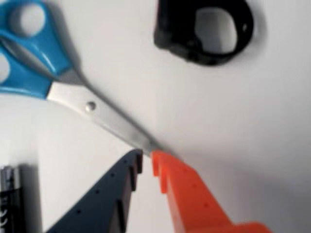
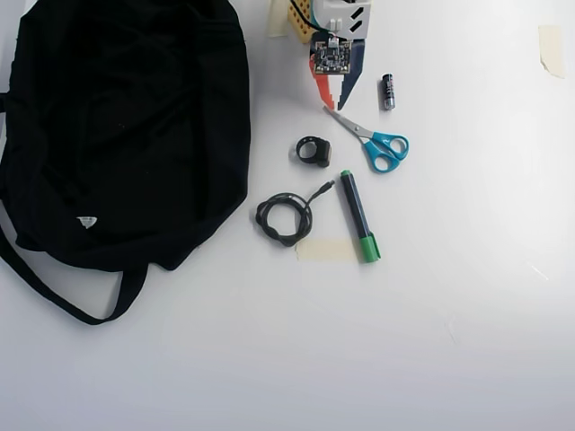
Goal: Put the cable into the black bag
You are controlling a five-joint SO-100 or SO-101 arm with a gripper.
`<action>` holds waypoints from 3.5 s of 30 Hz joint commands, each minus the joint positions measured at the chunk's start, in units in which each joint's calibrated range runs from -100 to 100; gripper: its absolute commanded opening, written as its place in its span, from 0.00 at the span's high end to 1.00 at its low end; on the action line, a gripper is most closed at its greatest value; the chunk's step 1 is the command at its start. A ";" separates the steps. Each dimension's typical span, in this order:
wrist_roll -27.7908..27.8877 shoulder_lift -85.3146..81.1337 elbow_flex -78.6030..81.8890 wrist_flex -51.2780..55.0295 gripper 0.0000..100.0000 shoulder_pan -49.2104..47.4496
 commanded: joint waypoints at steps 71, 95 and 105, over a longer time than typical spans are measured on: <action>4.12 76.34 -77.70 -53.10 0.97 4.40; 3.39 76.51 -79.94 -28.72 0.98 9.41; 1.40 77.59 -81.56 -14.60 0.98 13.00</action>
